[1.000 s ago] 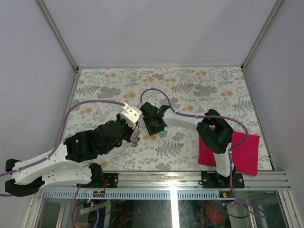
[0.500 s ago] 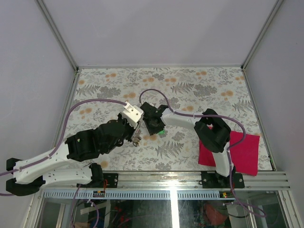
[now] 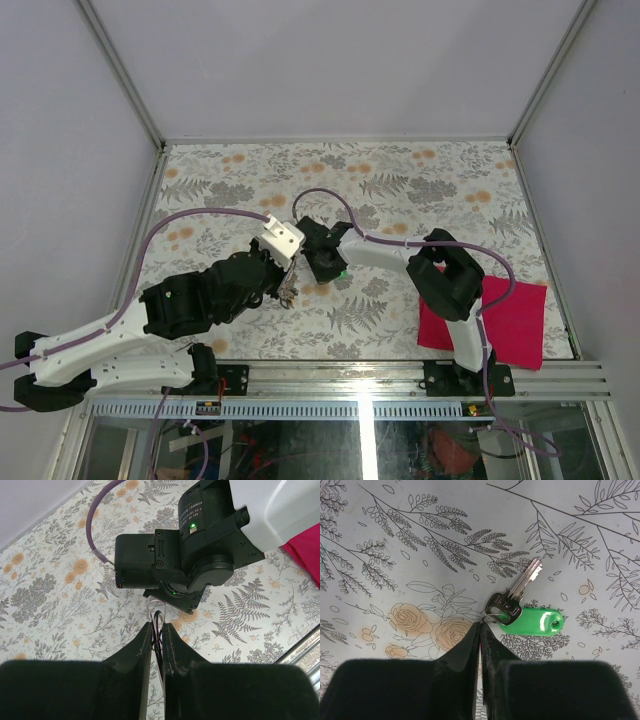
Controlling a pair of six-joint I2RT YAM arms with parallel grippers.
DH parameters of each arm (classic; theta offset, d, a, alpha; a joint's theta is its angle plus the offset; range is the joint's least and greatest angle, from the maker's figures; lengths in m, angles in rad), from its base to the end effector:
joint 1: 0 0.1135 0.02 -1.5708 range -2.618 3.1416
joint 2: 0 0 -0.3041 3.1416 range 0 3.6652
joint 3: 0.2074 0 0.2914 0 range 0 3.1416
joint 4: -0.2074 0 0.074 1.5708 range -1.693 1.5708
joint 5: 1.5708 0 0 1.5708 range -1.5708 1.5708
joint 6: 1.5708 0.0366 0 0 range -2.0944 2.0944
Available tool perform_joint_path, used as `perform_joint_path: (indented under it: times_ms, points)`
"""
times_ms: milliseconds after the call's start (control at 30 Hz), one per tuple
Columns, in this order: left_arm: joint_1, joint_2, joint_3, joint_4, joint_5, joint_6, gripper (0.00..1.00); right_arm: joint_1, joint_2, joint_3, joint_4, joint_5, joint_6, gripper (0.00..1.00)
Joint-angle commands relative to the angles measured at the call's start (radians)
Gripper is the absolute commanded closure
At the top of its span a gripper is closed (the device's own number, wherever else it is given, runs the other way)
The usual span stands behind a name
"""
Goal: Put the keys on the keyring
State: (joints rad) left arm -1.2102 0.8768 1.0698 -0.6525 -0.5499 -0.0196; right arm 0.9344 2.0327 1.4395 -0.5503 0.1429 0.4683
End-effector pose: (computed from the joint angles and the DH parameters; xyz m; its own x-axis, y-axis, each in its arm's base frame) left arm 0.0843 -0.1693 0.4142 -0.1688 0.4004 -0.9006 0.6293 0.7471 0.2142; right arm 0.2842 0.3758 0.1758 -0.8261 -0.3662 -0.4283 -0.4349 0.8976 0.0714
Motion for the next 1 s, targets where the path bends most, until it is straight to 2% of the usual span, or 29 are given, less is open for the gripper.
perform_joint_path:
  times_ms: [0, 67, 467, 533, 633, 667, 767, 967]
  points:
    - [-0.001, -0.016, 0.034, 0.016, -0.018, 0.013, 1.0, 0.011, -0.026, 0.012, 0.007, 0.041, -0.012, 0.97]
    - [-0.001, -0.016, 0.035, 0.013, -0.018, 0.013, 1.0, 0.011, -0.048, 0.004, 0.014, 0.039, -0.016, 1.0]
    - [-0.002, -0.014, 0.032, 0.011, -0.016, 0.014, 1.0, 0.009, -0.152, -0.017, 0.019, 0.036, -0.049, 1.0]
    - [-0.001, -0.014, 0.033, 0.011, -0.016, 0.013, 1.0, 0.009, -0.144, -0.01, 0.017, 0.033, -0.06, 0.93]
    - [-0.001, -0.013, 0.035, 0.011, -0.014, 0.012, 1.0, 0.008, -0.111, 0.018, -0.006, 0.027, -0.077, 0.72]
    - [-0.001, -0.013, 0.036, 0.009, -0.015, 0.012, 1.0, 0.009, -0.1, 0.026, -0.01, 0.025, -0.083, 0.67]
    - [-0.002, -0.011, 0.038, 0.004, -0.013, 0.012, 1.0, 0.008, -0.072, 0.047, -0.015, 0.018, -0.094, 0.64]
    - [0.0, -0.005, 0.04, 0.003, -0.01, 0.009, 1.0, 0.009, -0.023, 0.096, -0.037, 0.023, -0.099, 0.63]
